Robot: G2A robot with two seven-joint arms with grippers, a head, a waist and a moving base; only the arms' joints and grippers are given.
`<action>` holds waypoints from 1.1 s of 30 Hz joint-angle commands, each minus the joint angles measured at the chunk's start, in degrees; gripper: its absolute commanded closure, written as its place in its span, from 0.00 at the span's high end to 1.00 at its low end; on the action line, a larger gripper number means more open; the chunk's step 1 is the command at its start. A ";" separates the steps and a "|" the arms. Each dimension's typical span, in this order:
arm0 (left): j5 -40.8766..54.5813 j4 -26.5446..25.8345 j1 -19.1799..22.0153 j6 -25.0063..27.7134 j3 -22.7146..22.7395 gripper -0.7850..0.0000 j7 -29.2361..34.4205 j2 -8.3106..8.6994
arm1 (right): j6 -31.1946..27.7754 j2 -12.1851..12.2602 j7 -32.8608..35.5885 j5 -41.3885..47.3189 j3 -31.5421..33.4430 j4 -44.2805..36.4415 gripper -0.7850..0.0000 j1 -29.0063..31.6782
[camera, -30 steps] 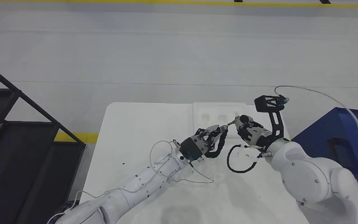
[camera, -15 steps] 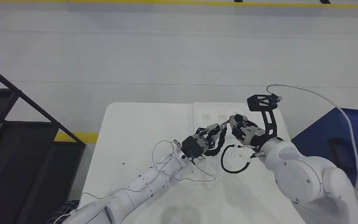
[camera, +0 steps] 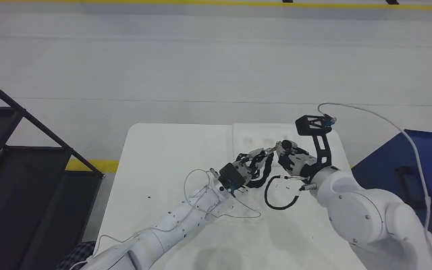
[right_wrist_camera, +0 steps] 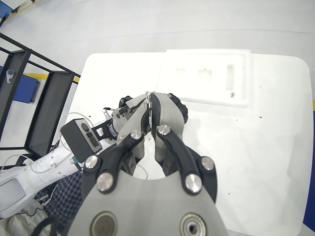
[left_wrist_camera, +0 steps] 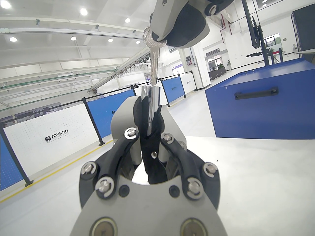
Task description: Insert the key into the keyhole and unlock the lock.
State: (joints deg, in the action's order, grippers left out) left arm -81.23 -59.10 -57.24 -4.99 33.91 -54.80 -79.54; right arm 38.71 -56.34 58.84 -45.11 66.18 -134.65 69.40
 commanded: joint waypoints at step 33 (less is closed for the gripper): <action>-4.86 0.12 -1.94 3.06 4.72 0.00 0.74 -1.90 | -0.08 -1.35 1.79 -4.29 -0.71 0.00 0.00 0.15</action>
State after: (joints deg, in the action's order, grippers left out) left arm -85.93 -59.04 -59.15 -1.96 38.52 -54.09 -81.39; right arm 38.65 -57.64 60.52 -49.23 65.58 -134.64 69.57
